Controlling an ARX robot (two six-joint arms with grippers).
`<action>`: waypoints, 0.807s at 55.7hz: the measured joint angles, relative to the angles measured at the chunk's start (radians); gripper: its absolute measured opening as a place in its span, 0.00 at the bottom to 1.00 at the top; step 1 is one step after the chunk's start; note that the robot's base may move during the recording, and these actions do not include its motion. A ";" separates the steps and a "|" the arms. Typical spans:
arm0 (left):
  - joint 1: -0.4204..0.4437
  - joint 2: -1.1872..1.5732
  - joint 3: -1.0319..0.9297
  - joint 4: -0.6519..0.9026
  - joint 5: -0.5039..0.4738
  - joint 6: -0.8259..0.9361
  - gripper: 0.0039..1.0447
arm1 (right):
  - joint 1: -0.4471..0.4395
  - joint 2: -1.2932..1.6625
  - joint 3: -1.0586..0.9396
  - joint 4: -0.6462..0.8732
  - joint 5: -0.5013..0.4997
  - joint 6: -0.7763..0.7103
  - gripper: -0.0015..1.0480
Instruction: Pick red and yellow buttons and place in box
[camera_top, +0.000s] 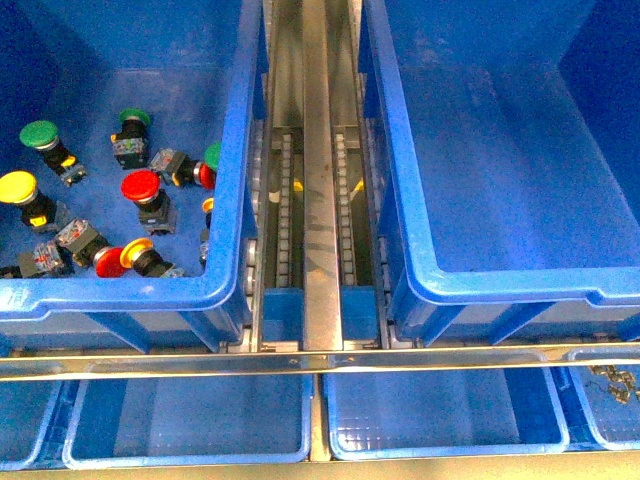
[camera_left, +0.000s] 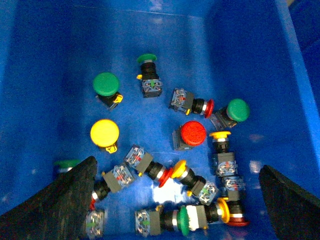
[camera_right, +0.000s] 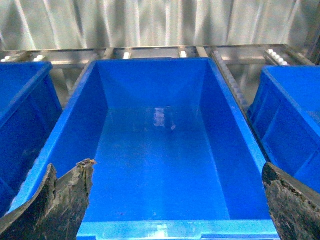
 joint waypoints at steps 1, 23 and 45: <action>0.000 0.018 0.011 0.000 0.003 0.019 0.93 | 0.000 0.000 0.000 0.000 0.000 0.000 0.94; -0.103 0.470 0.322 -0.062 0.093 0.281 0.93 | 0.000 0.000 0.000 0.000 0.000 0.000 0.94; -0.109 0.743 0.508 -0.144 0.126 0.496 0.93 | 0.000 0.000 0.000 0.000 0.000 0.000 0.94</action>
